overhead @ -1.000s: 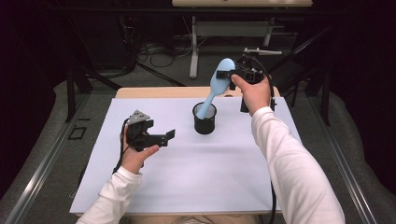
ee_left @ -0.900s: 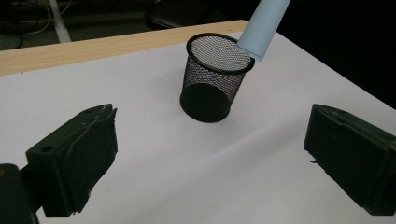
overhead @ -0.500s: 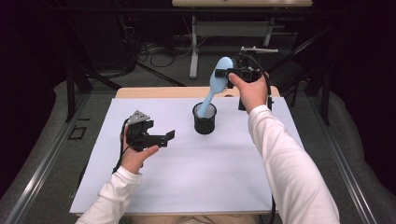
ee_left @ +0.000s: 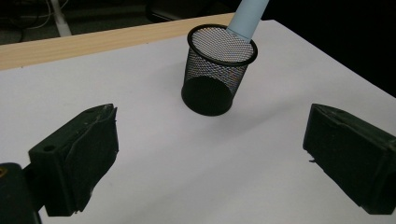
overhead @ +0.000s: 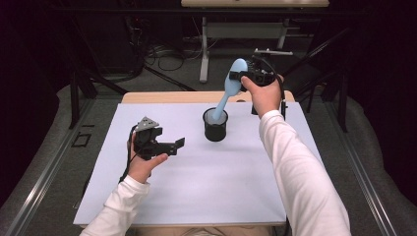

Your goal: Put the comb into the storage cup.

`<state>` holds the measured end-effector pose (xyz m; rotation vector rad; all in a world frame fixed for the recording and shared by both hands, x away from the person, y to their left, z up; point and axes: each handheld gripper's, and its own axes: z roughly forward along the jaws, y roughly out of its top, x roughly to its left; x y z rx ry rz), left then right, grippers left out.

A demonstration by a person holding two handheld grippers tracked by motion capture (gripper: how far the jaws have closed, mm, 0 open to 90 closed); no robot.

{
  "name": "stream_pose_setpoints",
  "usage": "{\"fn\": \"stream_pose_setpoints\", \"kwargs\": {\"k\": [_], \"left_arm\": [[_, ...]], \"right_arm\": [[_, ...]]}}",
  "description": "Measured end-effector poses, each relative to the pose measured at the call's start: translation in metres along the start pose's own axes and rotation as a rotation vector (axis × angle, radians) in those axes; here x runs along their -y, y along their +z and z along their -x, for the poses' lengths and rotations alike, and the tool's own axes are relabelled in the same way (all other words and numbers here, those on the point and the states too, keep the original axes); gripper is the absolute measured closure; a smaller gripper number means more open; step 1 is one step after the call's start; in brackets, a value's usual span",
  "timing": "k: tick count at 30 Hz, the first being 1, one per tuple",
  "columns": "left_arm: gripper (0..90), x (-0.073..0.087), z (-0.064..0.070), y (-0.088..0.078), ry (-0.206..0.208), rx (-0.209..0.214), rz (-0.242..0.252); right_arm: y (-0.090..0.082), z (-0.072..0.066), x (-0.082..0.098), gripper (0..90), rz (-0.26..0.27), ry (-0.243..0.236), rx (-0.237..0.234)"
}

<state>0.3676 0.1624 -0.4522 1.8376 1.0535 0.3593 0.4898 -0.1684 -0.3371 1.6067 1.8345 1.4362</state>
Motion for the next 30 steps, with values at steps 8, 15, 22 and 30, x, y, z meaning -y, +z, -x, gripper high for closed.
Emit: {"fn": "stream_pose_setpoints", "kwargs": {"k": [8, 15, 22, 30], "left_arm": [[3.5, 0.0, 0.0, 0.0, 0.002, -0.005, -0.001], [3.5, 0.0, 0.0, 0.0, 0.005, -0.021, 0.0], [3.5, 0.0, -0.001, 0.0, -0.005, -0.01, 0.004], [0.3, 0.002, -0.002, 0.005, -0.027, 0.016, -0.029]], "right_arm": [[0.006, -0.005, 0.003, 47.6, 0.006, -0.035, 0.02], [0.013, -0.01, 0.006, 47.6, 0.002, -0.062, 0.027], [0.019, -0.016, 0.009, 47.6, -0.001, -0.083, 0.028], [0.024, -0.019, 0.012, 47.6, -0.005, -0.089, 0.031]]}}
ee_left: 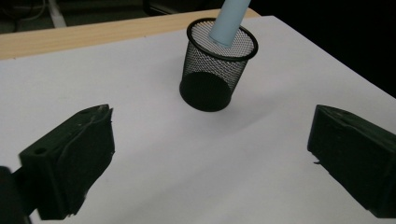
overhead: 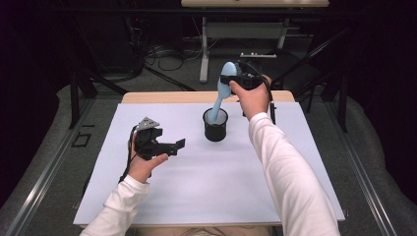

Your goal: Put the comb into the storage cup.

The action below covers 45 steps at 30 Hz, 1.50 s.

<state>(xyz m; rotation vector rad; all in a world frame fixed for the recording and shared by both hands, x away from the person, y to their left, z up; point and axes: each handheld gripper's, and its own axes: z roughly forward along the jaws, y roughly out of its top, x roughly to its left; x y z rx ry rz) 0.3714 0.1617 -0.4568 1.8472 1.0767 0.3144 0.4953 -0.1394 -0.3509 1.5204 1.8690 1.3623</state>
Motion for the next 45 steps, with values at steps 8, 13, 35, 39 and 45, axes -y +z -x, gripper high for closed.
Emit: {"fn": "stream_pose_setpoints", "kwargs": {"k": [8, 13, 35, 39, 45], "left_arm": [[0.1, 0.001, 0.001, 0.001, 0.017, -0.014, -0.008], [0.1, 0.001, 0.001, 0.002, 0.022, -0.012, -0.017], [0.1, 0.002, 0.001, 0.004, 0.011, -0.018, -0.016], [0.1, 0.002, 0.001, 0.004, 0.012, -0.017, -0.018], [0.1, 0.002, 0.001, 0.004, 0.017, -0.01, -0.023]], "right_arm": [[0.006, -0.001, 0.004, 47.6, -0.011, -0.011, 0.005], [0.009, -0.003, 0.006, 47.6, -0.012, -0.026, 0.008], [0.02, -0.006, 0.016, 47.6, -0.015, -0.064, 0.024], [0.022, -0.006, 0.019, 47.6, -0.013, -0.061, 0.025], [0.025, -0.007, 0.022, 47.6, -0.013, -0.072, 0.029]]}}
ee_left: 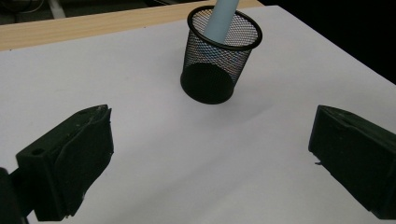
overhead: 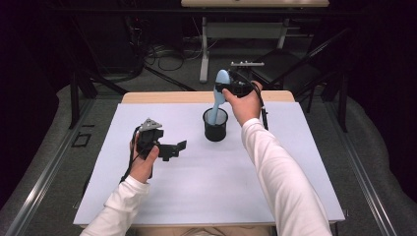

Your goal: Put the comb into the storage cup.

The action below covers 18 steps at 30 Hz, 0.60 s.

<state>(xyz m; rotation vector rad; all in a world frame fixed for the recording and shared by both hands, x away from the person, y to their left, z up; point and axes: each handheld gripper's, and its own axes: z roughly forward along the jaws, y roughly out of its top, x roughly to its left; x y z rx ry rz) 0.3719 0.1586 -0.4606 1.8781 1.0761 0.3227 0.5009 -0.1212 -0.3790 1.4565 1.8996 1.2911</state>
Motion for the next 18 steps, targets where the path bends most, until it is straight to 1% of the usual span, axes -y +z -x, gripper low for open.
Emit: {"fn": "stream_pose_setpoints", "kwargs": {"k": [4, 9, 15, 18], "left_arm": [[0.1, 0.0, 0.0, -0.001, -0.001, -0.002, 0.007], [0.1, 0.0, -0.001, 0.0, 0.002, 0.001, 0.002], [0.1, 0.0, -0.001, 0.0, -0.001, 0.002, -0.002], [0.1, 0.0, -0.001, 0.0, 0.002, 0.003, -0.005]], "right_arm": [[0.003, -0.001, 0.003, 47.6, 0.002, -0.002, 0.001], [0.006, 0.0, 0.006, 47.6, 0.004, -0.01, 0.011], [0.009, 0.0, 0.012, 47.6, 0.011, -0.012, 0.011], [0.011, -0.001, 0.014, 47.6, 0.008, -0.027, 0.016]]}}
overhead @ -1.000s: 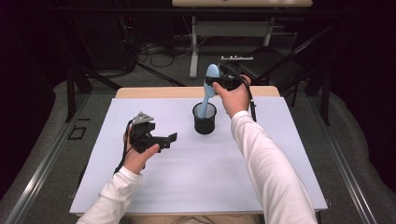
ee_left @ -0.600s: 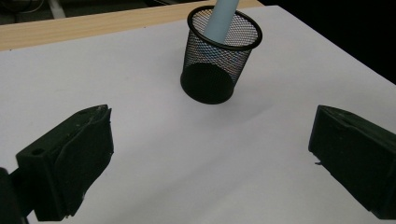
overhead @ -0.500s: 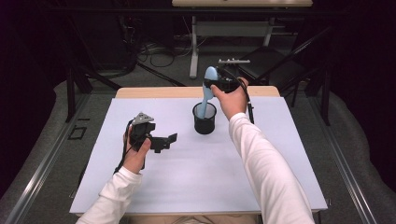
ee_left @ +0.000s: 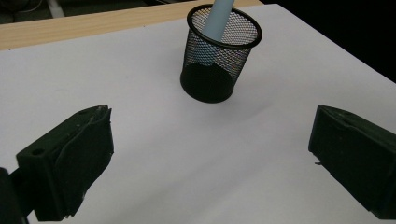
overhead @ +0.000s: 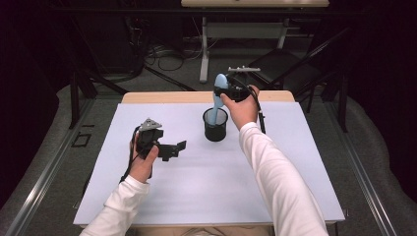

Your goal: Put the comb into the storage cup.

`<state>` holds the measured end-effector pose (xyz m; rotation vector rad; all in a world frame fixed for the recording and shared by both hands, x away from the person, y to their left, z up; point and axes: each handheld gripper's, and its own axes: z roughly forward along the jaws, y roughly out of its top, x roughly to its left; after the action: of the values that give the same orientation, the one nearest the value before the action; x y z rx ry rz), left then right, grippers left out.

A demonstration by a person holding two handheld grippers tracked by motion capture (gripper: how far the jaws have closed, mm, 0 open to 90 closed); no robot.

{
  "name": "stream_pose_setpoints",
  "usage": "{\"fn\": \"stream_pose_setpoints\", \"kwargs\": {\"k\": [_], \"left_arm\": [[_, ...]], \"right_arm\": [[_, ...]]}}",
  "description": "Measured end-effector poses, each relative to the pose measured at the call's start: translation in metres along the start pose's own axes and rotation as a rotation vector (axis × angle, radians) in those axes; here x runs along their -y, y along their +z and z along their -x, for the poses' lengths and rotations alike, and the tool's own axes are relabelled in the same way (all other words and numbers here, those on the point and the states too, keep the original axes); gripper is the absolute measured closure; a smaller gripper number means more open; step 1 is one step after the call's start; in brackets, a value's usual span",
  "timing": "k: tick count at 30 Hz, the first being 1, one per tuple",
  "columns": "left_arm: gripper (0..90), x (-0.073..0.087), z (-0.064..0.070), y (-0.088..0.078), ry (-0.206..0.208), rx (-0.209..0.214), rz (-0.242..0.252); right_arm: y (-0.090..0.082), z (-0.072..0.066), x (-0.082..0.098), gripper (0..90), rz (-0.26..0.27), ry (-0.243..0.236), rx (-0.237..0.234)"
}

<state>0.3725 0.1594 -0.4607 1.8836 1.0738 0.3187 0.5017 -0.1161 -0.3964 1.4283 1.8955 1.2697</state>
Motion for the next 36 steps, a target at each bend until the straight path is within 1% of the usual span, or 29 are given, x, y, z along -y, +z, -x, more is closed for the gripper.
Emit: {"fn": "stream_pose_setpoints", "kwargs": {"k": [5, 9, 12, 16, 19, 24, 31, 36], "left_arm": [[0.1, 0.0, 0.0, 0.001, 0.002, 0.001, -0.003], [0.1, 0.0, 0.0, 0.0, 0.001, 0.002, -0.004], [0.1, 0.0, 0.0, 0.001, 0.0, 0.003, -0.003], [0.1, 0.0, 0.0, 0.001, -0.007, 0.004, -0.004], [0.1, 0.001, 0.0, 0.001, -0.008, 0.005, -0.005], [0.1, 0.001, 0.0, 0.001, -0.008, 0.005, -0.006], [0.1, 0.001, -0.001, 0.001, -0.005, 0.006, -0.009], [0.1, 0.001, -0.001, 0.001, -0.016, 0.008, -0.011]], "right_arm": [[0.003, -0.001, 0.005, 47.6, 0.003, -0.005, 0.003], [0.005, 0.0, 0.009, 47.6, 0.006, -0.02, 0.012], [0.007, 0.0, 0.011, 47.5, 0.004, -0.02, 0.012], [0.008, -0.001, 0.014, 47.6, 0.005, -0.037, 0.016], [0.01, -0.002, 0.016, 47.5, 0.004, -0.038, 0.017], [0.012, -0.003, 0.02, 47.5, -0.007, -0.06, 0.026], [0.013, -0.004, 0.021, 47.4, -0.014, -0.072, 0.029], [0.013, -0.004, 0.021, 47.4, -0.022, -0.085, 0.032]]}}
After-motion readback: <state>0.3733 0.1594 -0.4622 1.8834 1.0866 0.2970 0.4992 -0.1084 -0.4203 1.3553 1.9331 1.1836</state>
